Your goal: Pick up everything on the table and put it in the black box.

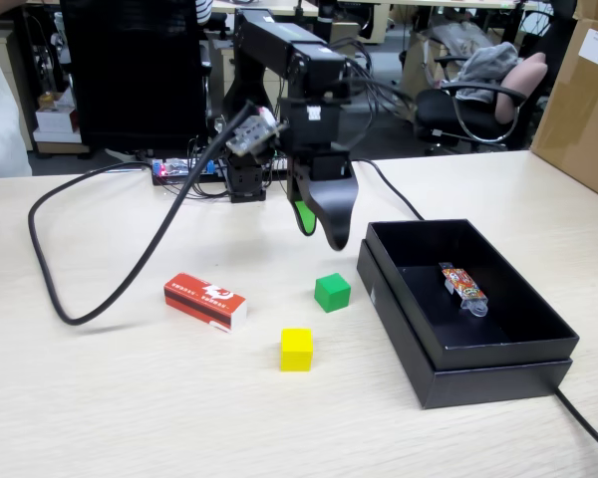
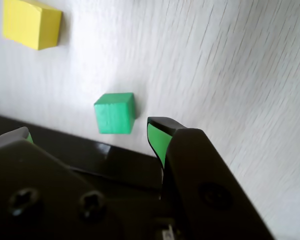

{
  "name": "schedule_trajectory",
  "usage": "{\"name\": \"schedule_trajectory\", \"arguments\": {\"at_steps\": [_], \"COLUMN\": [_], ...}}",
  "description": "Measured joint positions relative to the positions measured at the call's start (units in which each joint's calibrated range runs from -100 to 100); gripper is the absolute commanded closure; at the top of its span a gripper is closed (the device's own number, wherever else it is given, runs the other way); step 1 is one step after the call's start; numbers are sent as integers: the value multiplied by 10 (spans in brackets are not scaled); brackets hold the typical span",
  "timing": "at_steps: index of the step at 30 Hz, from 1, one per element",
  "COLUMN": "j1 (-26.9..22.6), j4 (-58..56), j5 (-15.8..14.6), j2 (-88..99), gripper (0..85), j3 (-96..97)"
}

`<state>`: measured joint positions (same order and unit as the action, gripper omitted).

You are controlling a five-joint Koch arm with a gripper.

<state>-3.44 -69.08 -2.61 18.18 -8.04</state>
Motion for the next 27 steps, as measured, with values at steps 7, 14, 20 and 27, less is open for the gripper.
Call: {"name": "schedule_trajectory", "arguments": {"at_steps": [7, 14, 20, 27], "j1": [-6, -11, -17, -19], "j4": [2, 2, 2, 2], "j5": [0, 0, 0, -7], "j2": [-118, -186, -214, -232], "gripper": [407, 408, 436, 505], "j3": [-19, -51, -53, -80]}}
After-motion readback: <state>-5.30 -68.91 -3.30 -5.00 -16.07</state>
